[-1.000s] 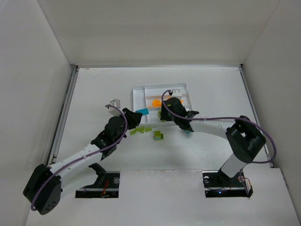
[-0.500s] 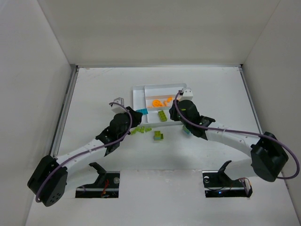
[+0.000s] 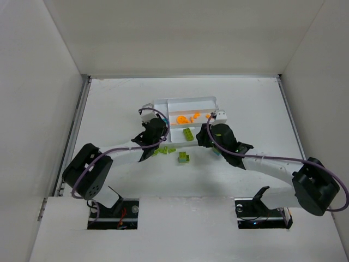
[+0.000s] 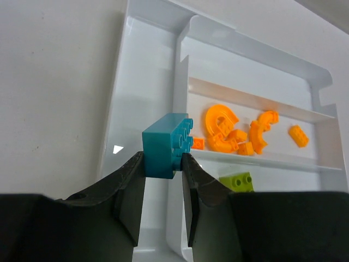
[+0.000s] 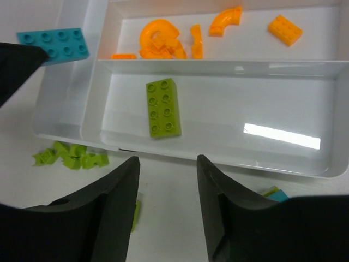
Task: Sort the legos into containers by color
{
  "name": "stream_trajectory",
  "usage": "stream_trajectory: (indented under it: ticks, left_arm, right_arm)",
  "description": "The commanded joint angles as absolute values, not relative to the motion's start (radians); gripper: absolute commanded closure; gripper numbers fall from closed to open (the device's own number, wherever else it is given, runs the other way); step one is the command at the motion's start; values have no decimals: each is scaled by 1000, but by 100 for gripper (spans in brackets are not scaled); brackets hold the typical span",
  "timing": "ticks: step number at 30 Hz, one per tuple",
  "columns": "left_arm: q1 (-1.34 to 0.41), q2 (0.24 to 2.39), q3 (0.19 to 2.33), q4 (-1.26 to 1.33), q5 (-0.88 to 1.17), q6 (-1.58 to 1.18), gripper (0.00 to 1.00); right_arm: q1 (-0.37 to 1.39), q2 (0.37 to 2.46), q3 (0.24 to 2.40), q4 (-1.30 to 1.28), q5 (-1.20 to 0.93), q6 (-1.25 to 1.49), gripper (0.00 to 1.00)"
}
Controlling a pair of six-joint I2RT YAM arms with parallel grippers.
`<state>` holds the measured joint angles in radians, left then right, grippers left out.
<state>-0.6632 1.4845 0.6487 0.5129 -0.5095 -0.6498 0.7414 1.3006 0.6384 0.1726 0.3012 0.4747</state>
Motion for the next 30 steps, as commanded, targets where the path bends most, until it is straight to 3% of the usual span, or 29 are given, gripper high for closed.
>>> stream_trajectory:
  ticks: [1,7,11,17,24,30]
  left_arm:
    - [-640,1528,716,581,-554,-637,83]
    - [-631,1520,718,569,-581,-646,60]
    - [-639,1461,693,555,-584,-635,51]
    - [-666,1333,621,534,-572,-640,56]
    - [-737,1178,526,430,-568,-667,69]
    - [-760,1060,445,350,-566,-686,70]
  right_arm:
    - [774,1262,643,252,275,460,45]
    - [837,1247,655,235,255,431,31]
    - [872,1261,678,204,227,420,26]
    - [915,1295,706,178,225,405,24]
    - [992,1344,712,169,228,437,22]
    - [1088,1356,748,149,320,453,28]
